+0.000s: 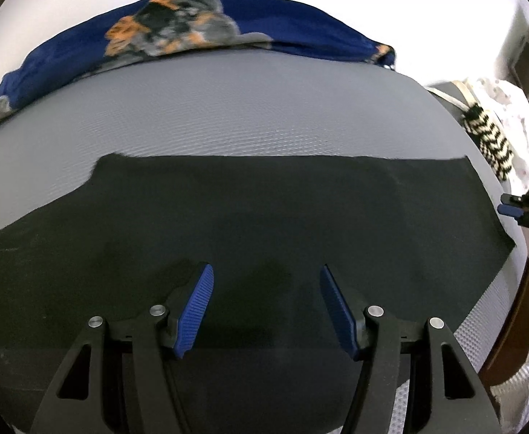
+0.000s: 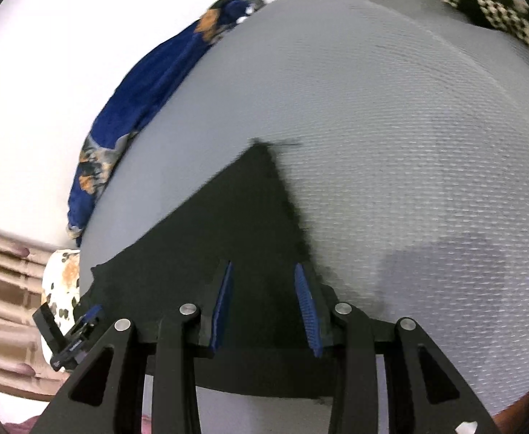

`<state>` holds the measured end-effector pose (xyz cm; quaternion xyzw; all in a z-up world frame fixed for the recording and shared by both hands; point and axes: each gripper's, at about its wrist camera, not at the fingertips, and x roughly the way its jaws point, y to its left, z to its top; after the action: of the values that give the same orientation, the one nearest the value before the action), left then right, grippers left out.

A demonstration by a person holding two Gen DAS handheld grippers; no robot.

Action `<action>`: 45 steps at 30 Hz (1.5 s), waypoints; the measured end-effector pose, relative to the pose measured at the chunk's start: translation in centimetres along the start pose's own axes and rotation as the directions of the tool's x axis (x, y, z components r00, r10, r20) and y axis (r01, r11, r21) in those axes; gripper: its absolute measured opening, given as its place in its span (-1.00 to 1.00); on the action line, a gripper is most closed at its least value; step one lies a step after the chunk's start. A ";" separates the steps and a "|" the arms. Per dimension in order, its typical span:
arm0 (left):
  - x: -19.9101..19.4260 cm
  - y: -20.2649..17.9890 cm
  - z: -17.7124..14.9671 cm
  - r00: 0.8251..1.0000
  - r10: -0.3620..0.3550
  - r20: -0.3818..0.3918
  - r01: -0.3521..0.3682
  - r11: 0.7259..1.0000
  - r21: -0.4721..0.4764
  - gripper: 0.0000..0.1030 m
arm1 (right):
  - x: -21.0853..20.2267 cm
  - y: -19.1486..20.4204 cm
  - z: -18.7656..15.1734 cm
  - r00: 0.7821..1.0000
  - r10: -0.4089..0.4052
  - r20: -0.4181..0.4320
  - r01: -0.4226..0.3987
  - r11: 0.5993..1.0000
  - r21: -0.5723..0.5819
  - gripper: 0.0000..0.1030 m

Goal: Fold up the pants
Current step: 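Grasp the trouser corner with the right tool and lift it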

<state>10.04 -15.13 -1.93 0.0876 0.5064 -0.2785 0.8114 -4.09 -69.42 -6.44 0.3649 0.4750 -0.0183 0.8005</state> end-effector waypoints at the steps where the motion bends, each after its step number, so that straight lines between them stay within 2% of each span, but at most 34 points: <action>1: 0.2 -0.4 0.0 1.000 -0.001 -0.003 0.001 1.000 0.010 0.20 | -0.2 -0.8 0.0 1.000 0.004 -0.007 -0.004 1.000 0.012 -0.34; 6: 1.2 -2.8 0.2 1.000 -0.015 -0.028 0.016 0.999 0.040 0.20 | -0.2 -2.7 -0.1 0.998 0.032 -0.052 -0.031 0.999 0.013 -0.34; 11: 2.2 -4.5 -0.1 0.999 0.000 -0.050 0.004 0.997 0.080 0.20 | 0.6 -3.6 -0.6 0.984 0.150 -0.092 -0.150 0.989 0.005 -0.36; 17: 2.6 -5.5 -0.5 0.998 0.050 -0.034 -0.045 0.989 0.142 0.23 | 2.0 -3.6 -0.3 0.957 0.272 -0.104 -0.273 0.962 0.000 -0.41; 20: 2.8 -5.7 -0.5 0.998 0.057 -0.030 -0.052 0.988 0.146 0.27 | 3.1 -3.7 0.0 0.943 0.318 -0.100 -0.319 0.948 0.015 -0.66; 21: 2.8 -5.7 -0.5 0.998 0.057 -0.031 -0.052 0.989 0.142 0.28 | 3.6 -3.7 0.1 0.941 0.325 -0.100 -0.324 0.946 0.021 -0.84; 23: 2.9 -5.8 -0.4 0.998 0.056 -0.032 -0.051 0.990 0.134 0.30 | 4.3 -3.7 0.2 0.937 0.339 -0.090 -0.336 0.941 0.040 -0.92; 30: 3.0 -6.1 -0.5 0.997 0.070 -0.022 -0.066 0.989 0.131 0.36 | 4.3 -2.2 -0.2 0.956 0.285 -0.064 -0.284 0.958 0.032 -0.94; 35: 3.2 -6.2 -0.4 0.997 0.078 -0.019 -0.075 0.989 0.124 0.40 | 4.4 -1.7 -0.3 0.963 0.263 -0.064 -0.260 0.964 0.053 -0.94; 45: 3.2 -6.0 -0.2 0.997 0.075 -0.022 -0.071 0.989 0.129 0.43 | 4.6 2.2 -1.0 0.995 0.104 -0.008 -0.104 0.994 0.043 -0.86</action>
<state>7.67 -21.18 -3.96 0.1617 0.4948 -0.2794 0.8068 -1.44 -65.75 -9.01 0.4062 0.4589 0.0151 0.7901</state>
